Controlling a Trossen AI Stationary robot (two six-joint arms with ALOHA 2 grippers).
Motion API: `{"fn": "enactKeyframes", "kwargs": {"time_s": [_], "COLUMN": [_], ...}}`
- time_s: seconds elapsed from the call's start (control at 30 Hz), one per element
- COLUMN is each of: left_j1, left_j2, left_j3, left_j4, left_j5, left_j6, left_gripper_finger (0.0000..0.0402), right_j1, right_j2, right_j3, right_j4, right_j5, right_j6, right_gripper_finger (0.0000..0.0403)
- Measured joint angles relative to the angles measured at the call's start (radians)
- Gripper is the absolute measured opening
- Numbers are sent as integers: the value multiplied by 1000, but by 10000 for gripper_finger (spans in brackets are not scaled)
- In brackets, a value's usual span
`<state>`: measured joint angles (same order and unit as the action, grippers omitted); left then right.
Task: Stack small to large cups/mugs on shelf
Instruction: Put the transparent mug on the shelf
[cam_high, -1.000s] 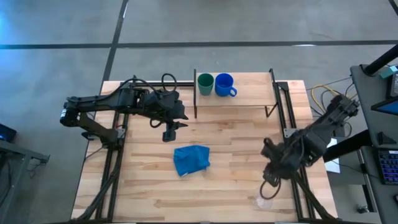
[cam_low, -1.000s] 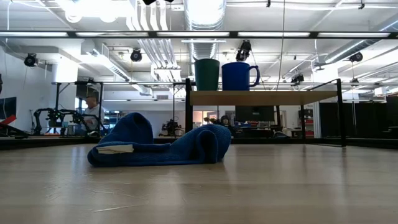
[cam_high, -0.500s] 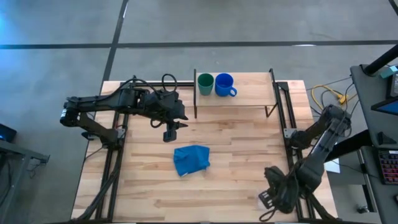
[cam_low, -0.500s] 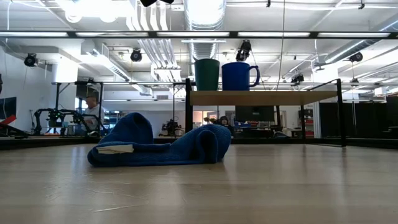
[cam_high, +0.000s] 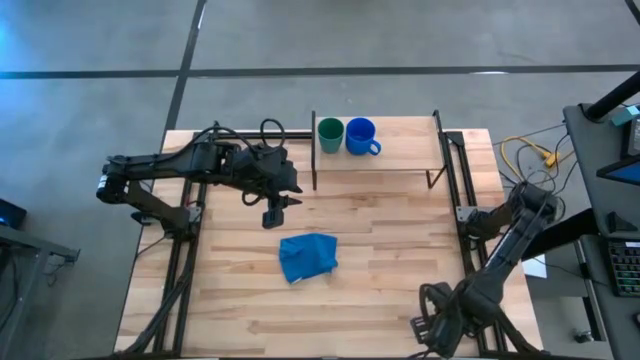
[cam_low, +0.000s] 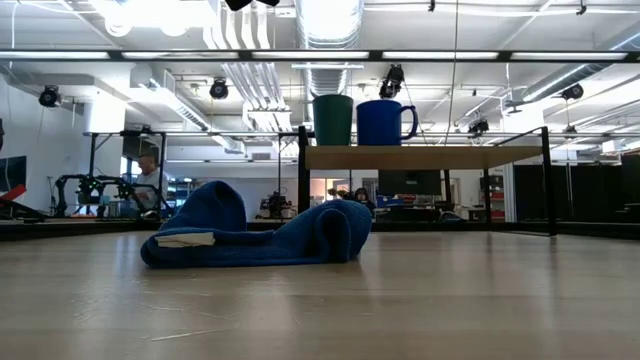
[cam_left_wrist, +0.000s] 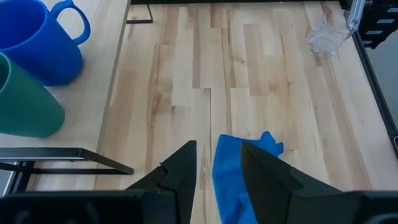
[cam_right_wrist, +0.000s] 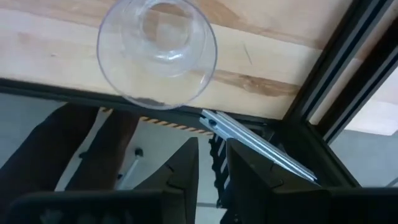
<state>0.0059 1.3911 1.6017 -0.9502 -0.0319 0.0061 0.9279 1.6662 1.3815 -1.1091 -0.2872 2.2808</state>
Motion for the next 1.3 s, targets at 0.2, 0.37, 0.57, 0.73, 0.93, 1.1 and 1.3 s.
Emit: {"fn": "enactKeyframes", "kwargs": {"time_s": [0.2,0.37,0.57,0.73,0.93,1.1,1.3], "left_j1": [0,0,0,0,0,0,0], "left_j2": [0,0,0,0,0,0,0], "left_j3": [-5,-5,-5,-6,-7,-7,-7], "left_j4": [-1,-2,-1,-1,-1,-1,-1], "left_j5": [3,3,3,3,3,3,3], "left_j6": [8,9,10,10,10,9,9], "left_gripper_finger": [111,111,111,111,111,111,111], "right_j1": [-6,-13,-25,-26,-26,-27,-29], "right_j2": [37,53,61,82,85,85,85], "right_j3": [-1,-4,-9,-18,-31,-50,-65], "right_j4": [1,0,-17,-15,-16,-13,-4], "right_j5": [-1,9,30,27,21,20,20], "right_j6": [8,17,16,16,16,15,12], "right_gripper_finger": [77,77,77,77,77,77,77]}}
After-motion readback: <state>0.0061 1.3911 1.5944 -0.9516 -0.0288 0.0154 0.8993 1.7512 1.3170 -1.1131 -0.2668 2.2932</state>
